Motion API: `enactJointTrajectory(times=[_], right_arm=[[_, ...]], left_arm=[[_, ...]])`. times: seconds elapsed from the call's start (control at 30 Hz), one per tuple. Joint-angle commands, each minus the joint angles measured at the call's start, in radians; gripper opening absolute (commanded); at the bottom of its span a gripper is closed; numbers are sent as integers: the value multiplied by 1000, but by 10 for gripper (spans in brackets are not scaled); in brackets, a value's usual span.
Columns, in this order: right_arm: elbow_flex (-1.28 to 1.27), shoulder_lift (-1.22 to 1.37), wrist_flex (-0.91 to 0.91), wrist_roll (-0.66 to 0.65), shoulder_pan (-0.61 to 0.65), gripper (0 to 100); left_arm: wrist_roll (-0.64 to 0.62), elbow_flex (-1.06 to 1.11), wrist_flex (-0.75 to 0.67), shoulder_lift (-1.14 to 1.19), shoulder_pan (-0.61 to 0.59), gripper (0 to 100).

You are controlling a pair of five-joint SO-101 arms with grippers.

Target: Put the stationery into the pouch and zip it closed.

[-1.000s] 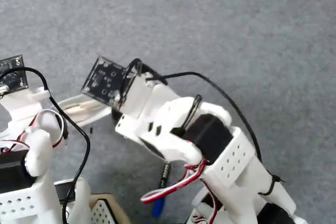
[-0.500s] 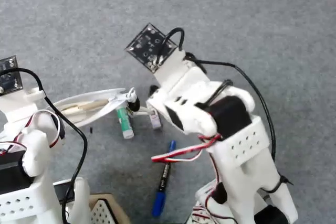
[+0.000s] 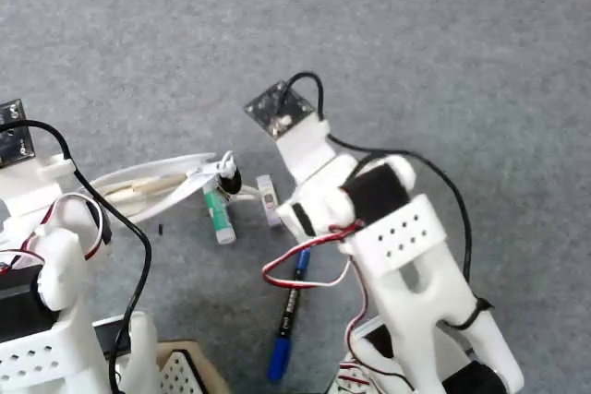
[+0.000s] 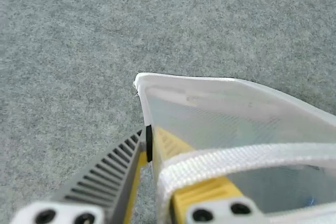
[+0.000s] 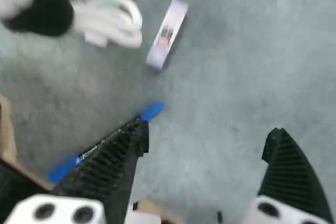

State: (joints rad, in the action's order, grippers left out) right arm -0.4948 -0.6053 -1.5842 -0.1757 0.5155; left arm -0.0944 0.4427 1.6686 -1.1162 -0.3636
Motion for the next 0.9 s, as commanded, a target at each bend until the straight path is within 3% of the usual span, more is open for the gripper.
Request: enactJointTrajectory(times=[0.0,0.37,0.53,0.77,0.87], right_arm=[[-116,-12,8,2,-11,357],[-246,-10,115,5,-11,358],[-364,-10,262,12,0,357],[-384,-10,324,204,155,351],[-371,-10,327,318,236,270]], left_arm=[[-12,-42,-40,-14,-12,29],[-12,-39,-40,-12,-42,29],[-12,-39,-40,-12,-42,29],[-12,-39,-40,-12,-42,29],[-12,-39,-40,-14,-42,29]])
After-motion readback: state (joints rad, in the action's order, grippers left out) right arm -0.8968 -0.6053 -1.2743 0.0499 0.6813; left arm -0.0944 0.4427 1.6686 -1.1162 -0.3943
